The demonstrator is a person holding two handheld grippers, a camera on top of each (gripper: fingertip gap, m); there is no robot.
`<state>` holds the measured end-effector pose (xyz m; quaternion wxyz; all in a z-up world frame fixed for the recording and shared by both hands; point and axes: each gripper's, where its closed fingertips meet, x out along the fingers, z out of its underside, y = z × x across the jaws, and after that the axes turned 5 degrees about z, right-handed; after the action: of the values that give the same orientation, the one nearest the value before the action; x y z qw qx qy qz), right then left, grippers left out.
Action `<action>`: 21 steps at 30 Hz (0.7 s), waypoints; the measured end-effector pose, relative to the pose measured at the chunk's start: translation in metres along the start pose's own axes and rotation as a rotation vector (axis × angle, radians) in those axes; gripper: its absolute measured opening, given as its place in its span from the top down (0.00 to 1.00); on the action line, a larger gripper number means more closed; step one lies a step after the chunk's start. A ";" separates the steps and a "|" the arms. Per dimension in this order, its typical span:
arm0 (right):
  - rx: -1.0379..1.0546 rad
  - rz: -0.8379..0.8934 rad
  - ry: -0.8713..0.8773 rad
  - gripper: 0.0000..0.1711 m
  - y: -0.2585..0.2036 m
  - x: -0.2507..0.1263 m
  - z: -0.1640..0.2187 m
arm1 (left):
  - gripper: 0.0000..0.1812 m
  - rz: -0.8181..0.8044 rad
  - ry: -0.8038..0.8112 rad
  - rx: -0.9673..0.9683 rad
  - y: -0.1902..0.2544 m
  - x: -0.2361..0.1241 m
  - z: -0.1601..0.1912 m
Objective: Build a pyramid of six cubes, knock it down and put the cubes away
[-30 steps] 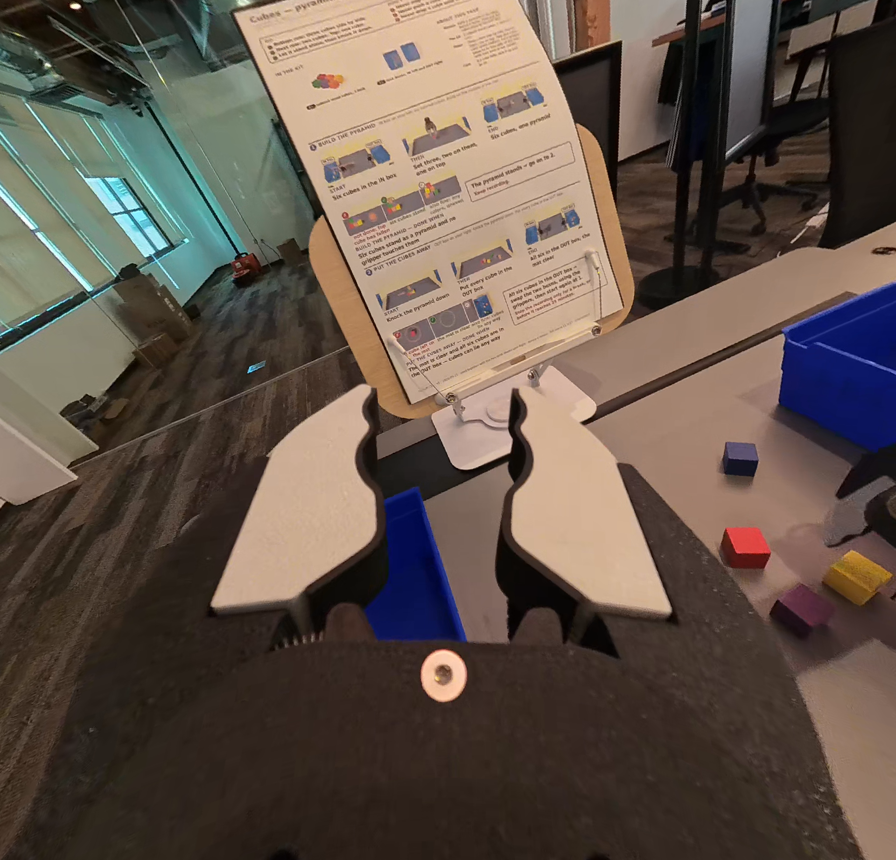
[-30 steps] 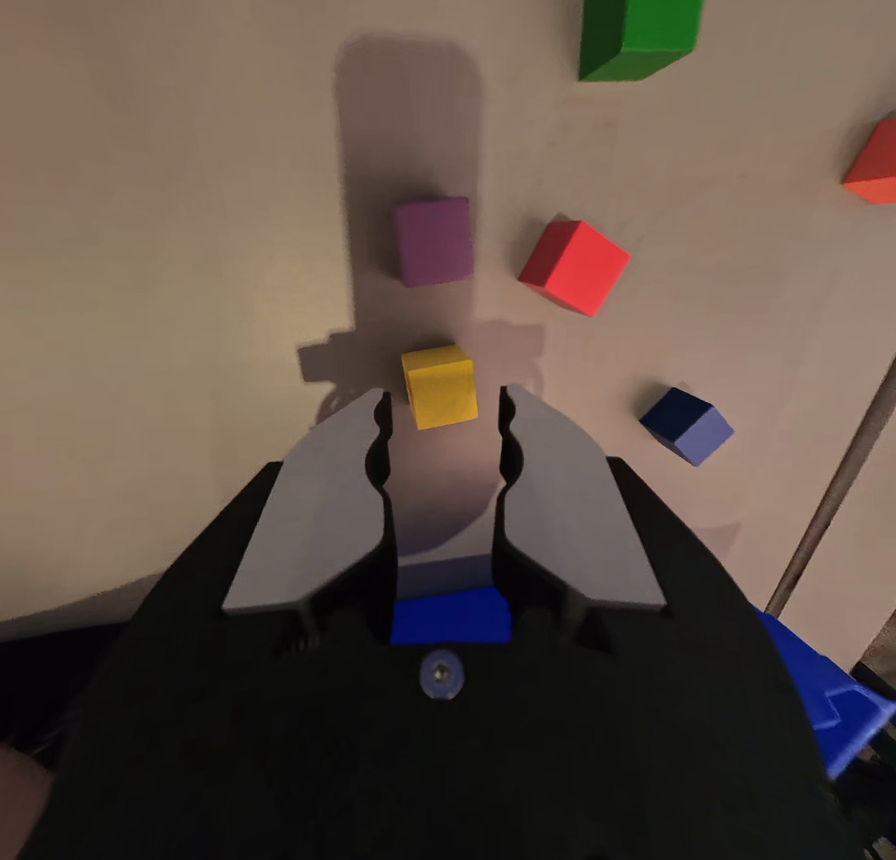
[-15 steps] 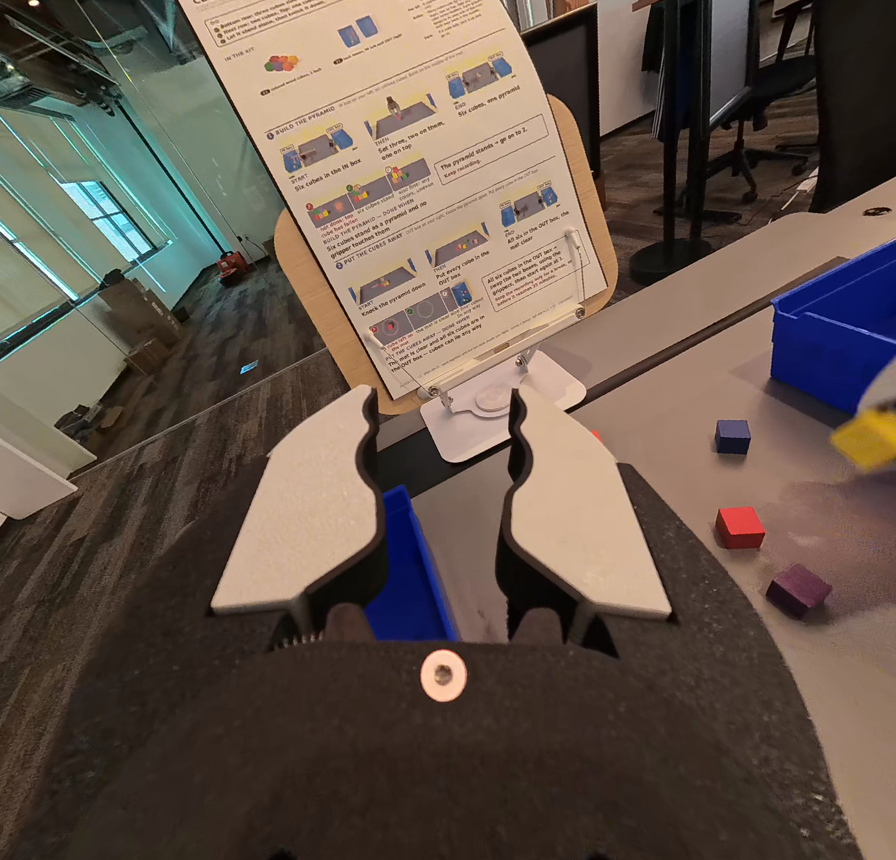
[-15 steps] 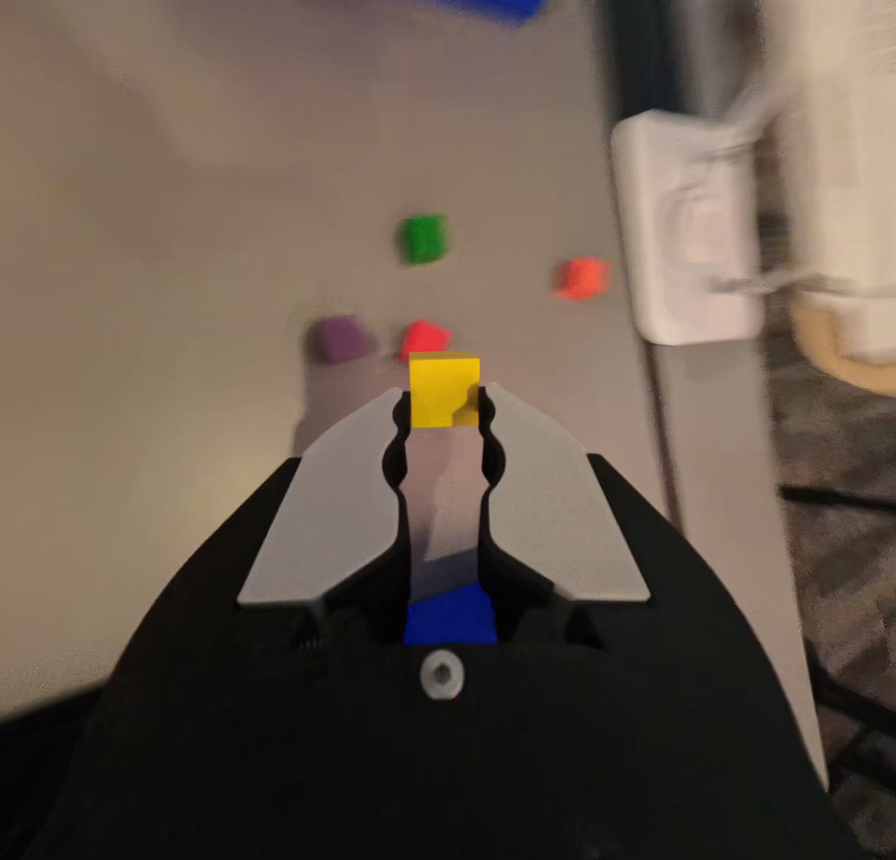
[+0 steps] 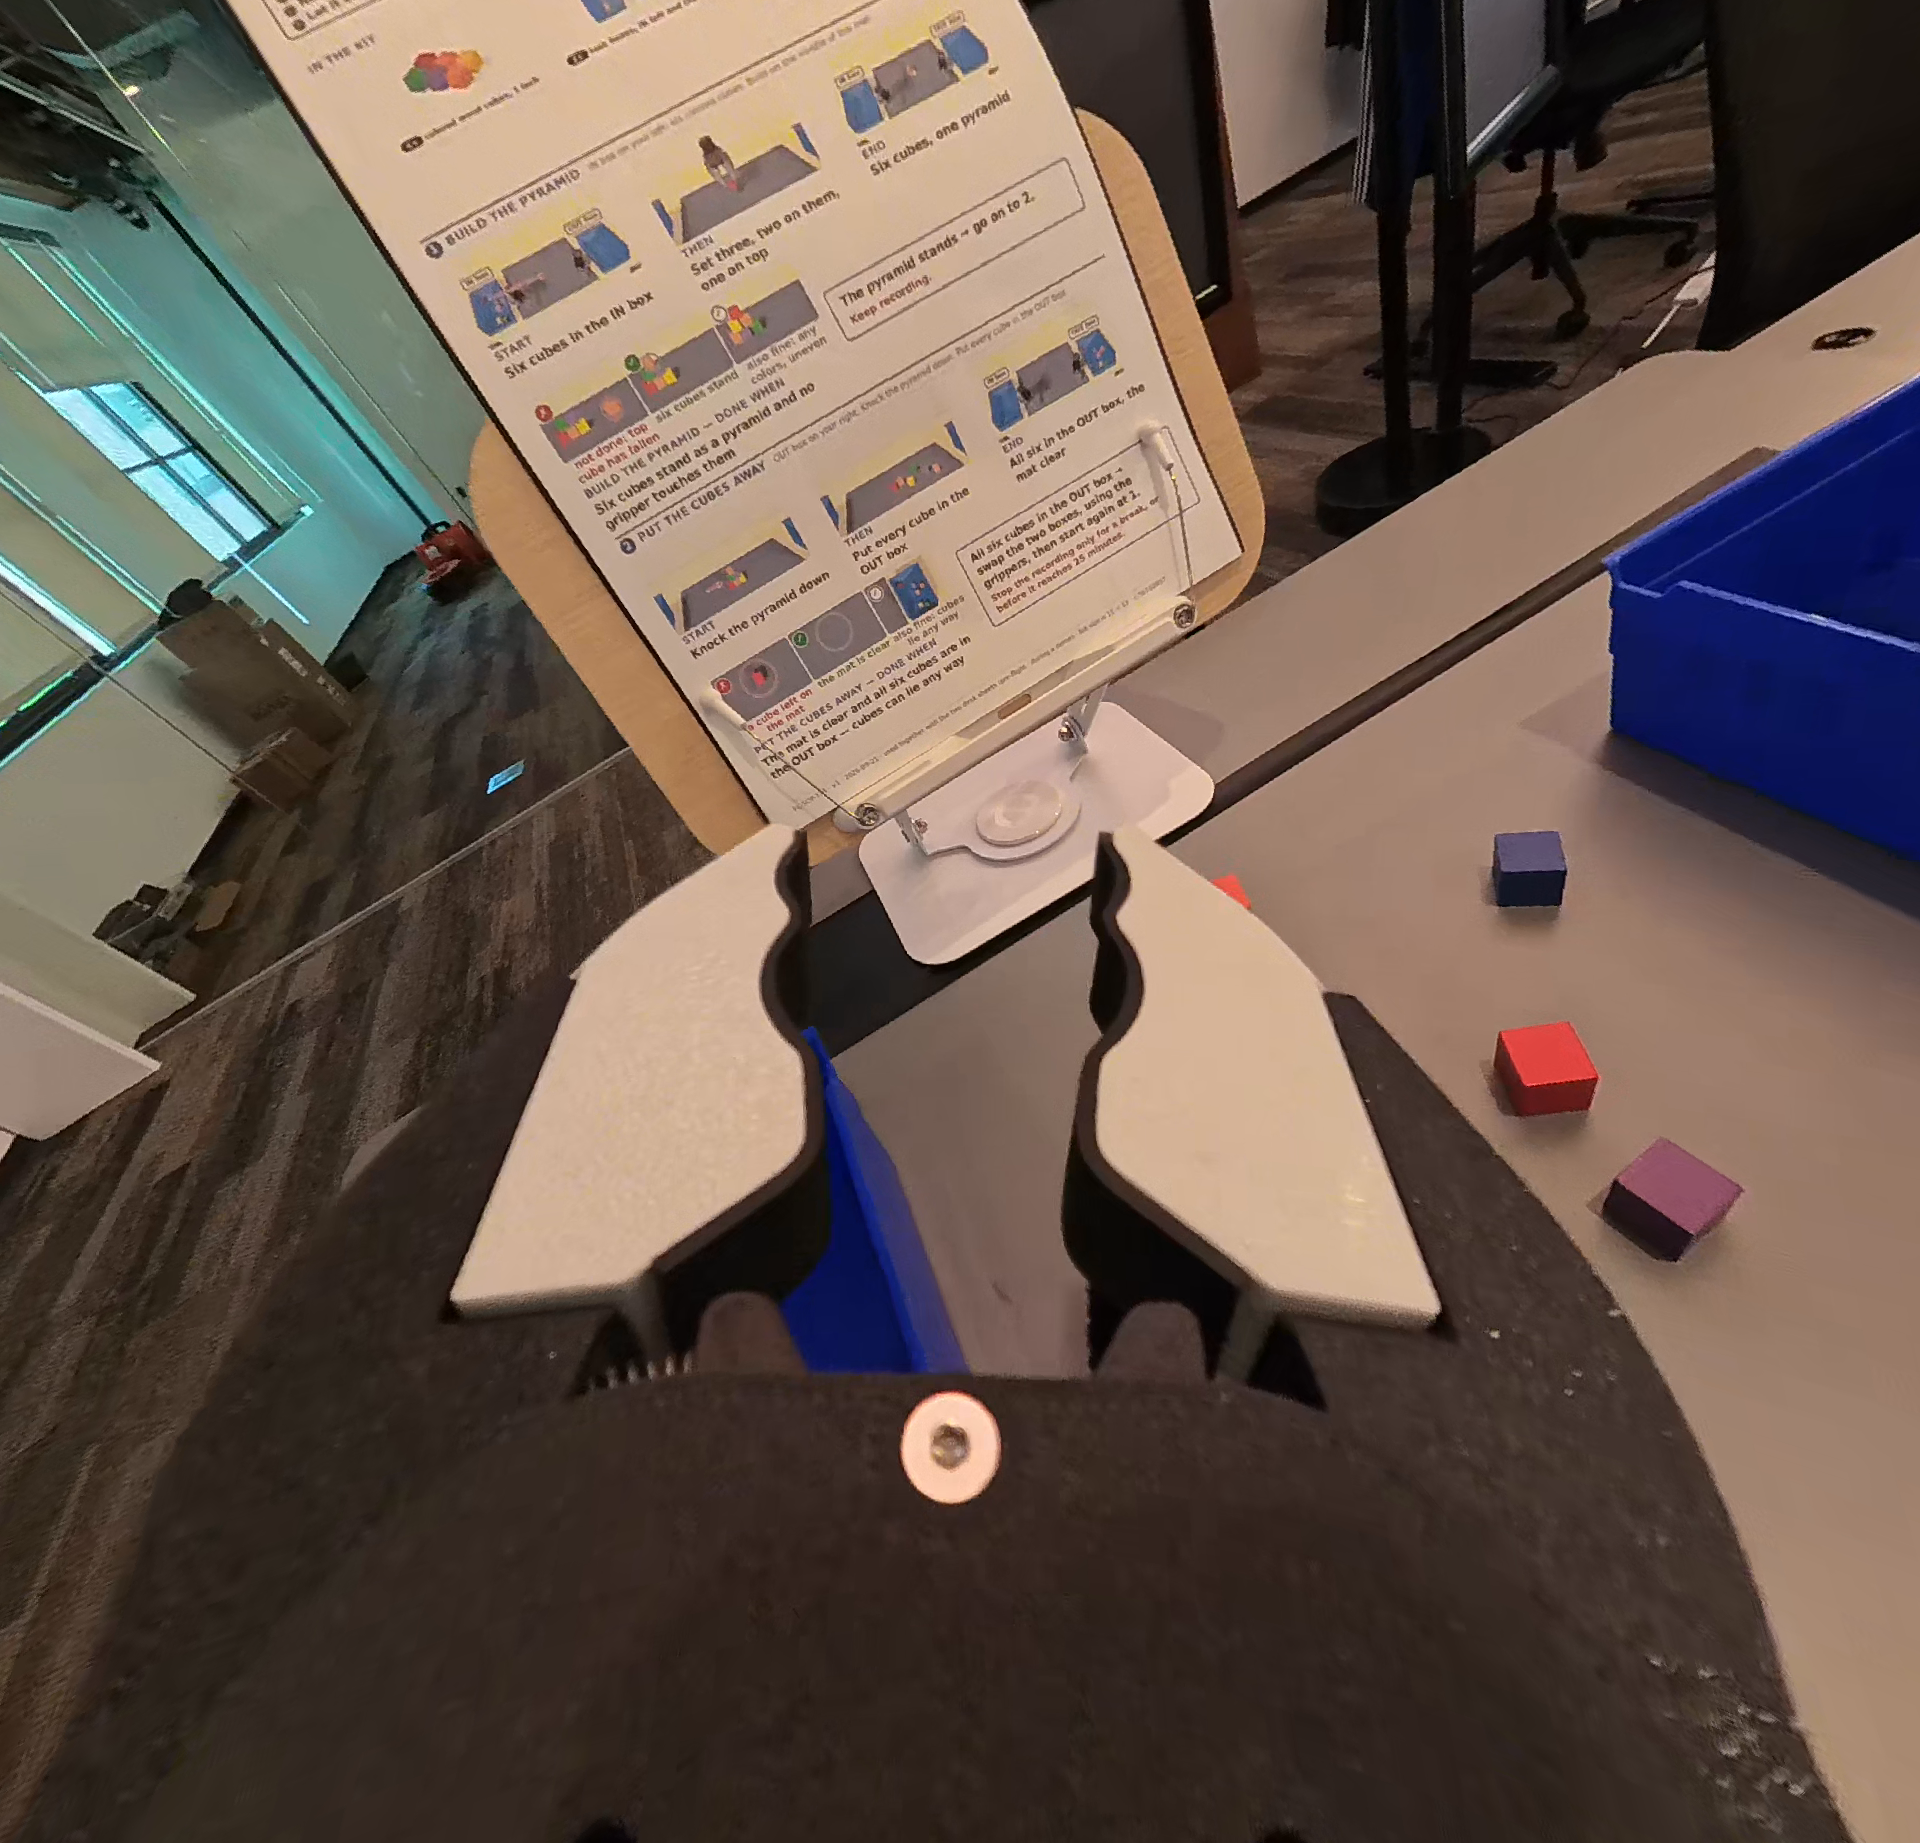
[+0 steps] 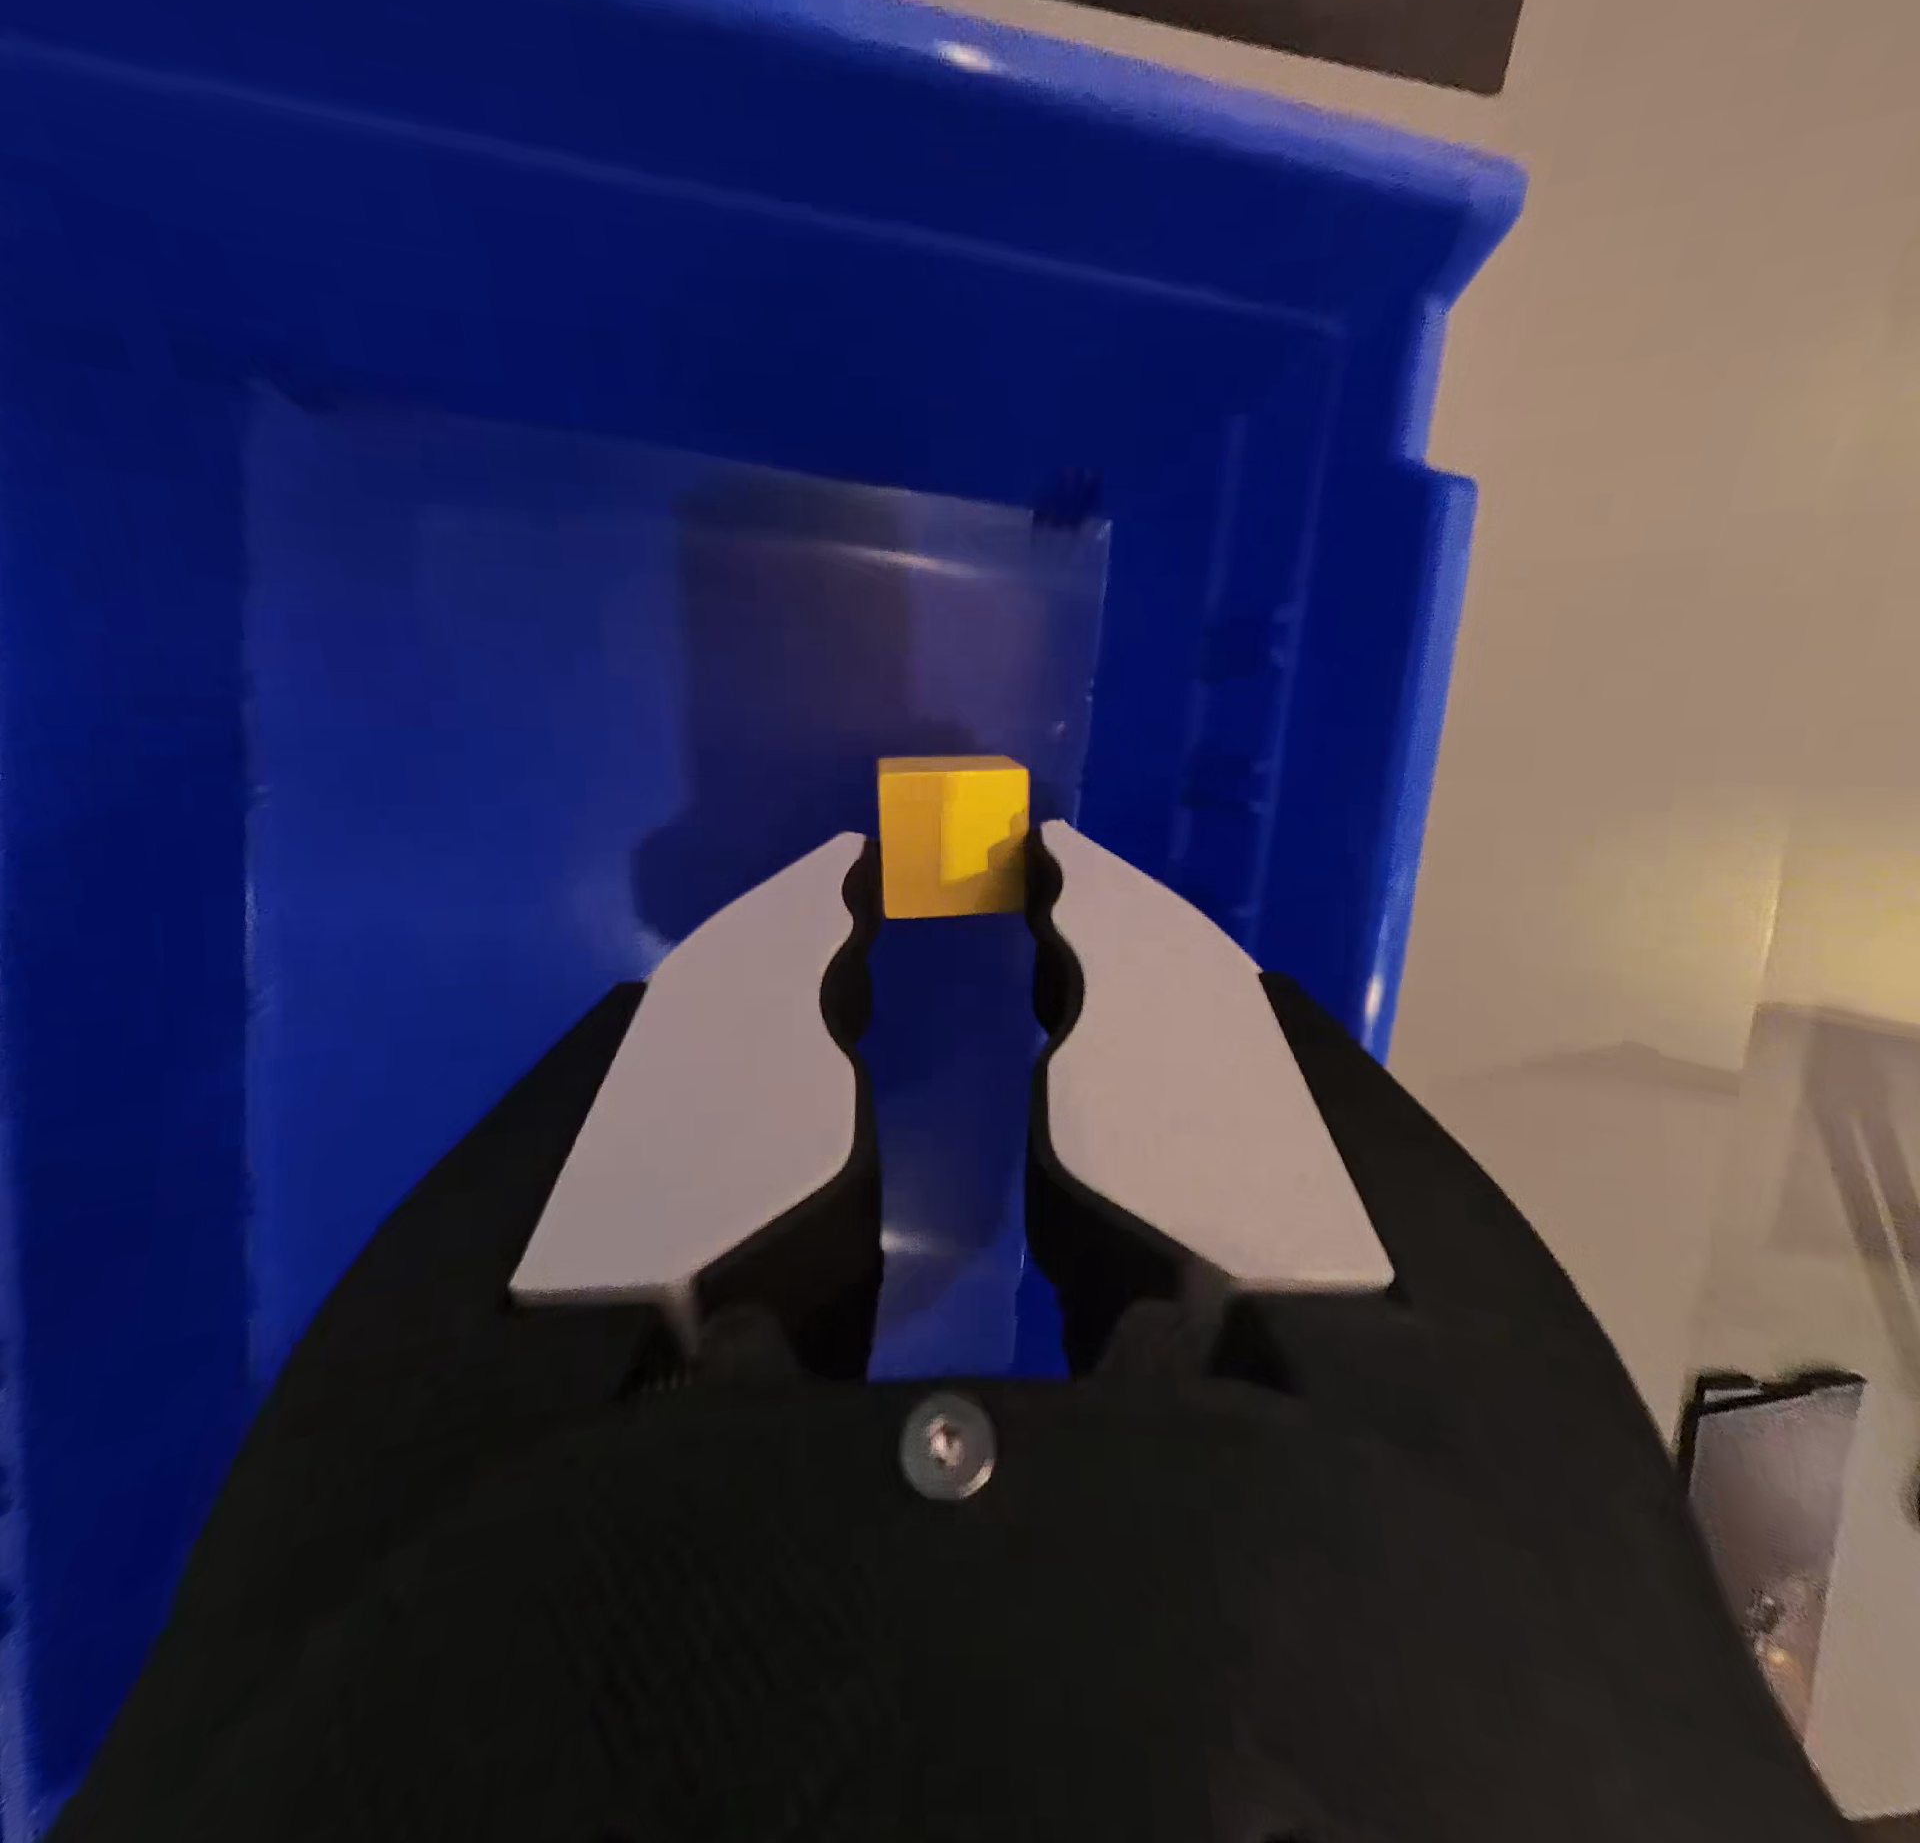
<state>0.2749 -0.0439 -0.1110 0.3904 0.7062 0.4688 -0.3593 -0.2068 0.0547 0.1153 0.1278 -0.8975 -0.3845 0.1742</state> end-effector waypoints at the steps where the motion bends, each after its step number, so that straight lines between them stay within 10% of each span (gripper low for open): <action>1: 0.004 0.007 -0.010 0.83 0.000 0.004 0.001 | 0.71 0.003 -0.005 0.004 0.002 0.001 0.001; 13: -0.026 0.030 -0.054 0.71 -0.002 0.011 0.005 | 0.71 -0.005 -0.024 0.044 0.010 0.007 0.003; 17: -0.083 0.037 0.269 0.70 -0.027 -0.057 -0.050 | 0.71 -0.006 -0.010 0.031 0.008 0.005 0.000; 21: -0.197 -0.339 0.647 0.70 -0.148 -0.136 -0.094 | 0.71 -0.006 -0.011 0.028 0.007 0.004 0.001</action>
<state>0.1078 0.0254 0.0173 0.2230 0.6546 0.7105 -0.1302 -0.1997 0.0529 0.1113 0.1388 -0.8934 -0.3854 0.1844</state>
